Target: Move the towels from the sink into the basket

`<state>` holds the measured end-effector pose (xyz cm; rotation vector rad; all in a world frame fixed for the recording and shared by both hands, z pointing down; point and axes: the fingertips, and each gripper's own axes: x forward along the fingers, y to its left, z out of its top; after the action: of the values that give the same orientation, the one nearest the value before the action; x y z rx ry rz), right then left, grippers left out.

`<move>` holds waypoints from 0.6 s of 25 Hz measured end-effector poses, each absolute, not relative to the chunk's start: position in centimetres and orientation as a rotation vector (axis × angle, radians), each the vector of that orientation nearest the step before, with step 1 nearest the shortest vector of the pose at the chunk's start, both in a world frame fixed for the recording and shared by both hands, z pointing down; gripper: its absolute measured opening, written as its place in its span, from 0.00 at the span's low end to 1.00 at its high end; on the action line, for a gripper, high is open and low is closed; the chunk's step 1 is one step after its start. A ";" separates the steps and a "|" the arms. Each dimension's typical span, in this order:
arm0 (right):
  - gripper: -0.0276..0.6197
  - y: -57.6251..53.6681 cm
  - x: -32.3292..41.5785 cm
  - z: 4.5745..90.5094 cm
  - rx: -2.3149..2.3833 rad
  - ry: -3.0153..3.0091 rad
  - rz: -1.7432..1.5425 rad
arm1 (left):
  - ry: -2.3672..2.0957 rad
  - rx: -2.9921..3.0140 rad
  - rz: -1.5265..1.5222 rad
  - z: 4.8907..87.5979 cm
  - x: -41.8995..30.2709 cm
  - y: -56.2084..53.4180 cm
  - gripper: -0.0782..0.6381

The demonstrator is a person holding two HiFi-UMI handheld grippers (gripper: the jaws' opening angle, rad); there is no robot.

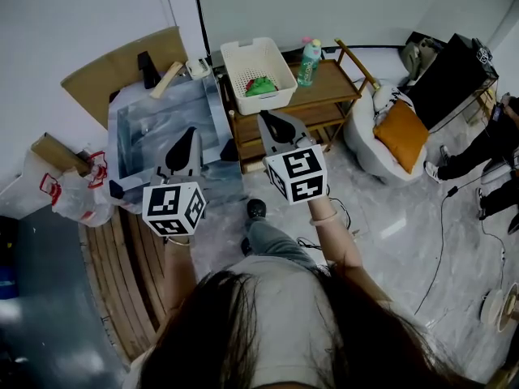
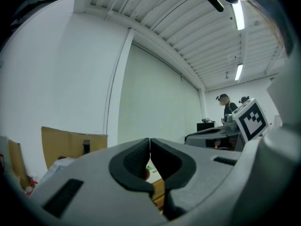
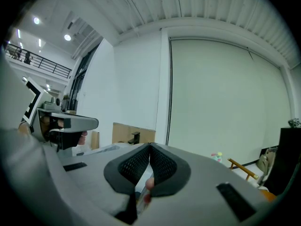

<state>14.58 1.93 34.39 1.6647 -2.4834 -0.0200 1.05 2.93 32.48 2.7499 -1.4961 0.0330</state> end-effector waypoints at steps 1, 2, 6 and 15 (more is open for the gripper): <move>0.08 2.0 14.6 34.4 1.665 -2.484 -0.021 | -1.497 2.748 0.031 32.5 1.0 3.0 0.12; 0.08 2.1 14.6 34.3 1.665 -2.484 -0.022 | -1.497 2.746 0.029 32.6 1.0 3.0 0.12; 0.08 2.5 14.8 34.4 1.668 -2.478 -0.019 | -1.492 2.744 0.013 32.5 1.1 2.8 0.12; 0.08 2.4 15.0 34.8 1.681 -2.444 -0.006 | -1.455 2.742 0.009 33.1 1.0 2.0 0.12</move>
<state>14.98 2.37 34.77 1.6813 -2.4439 -0.0061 1.05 1.99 33.12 2.7422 -1.4554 0.0095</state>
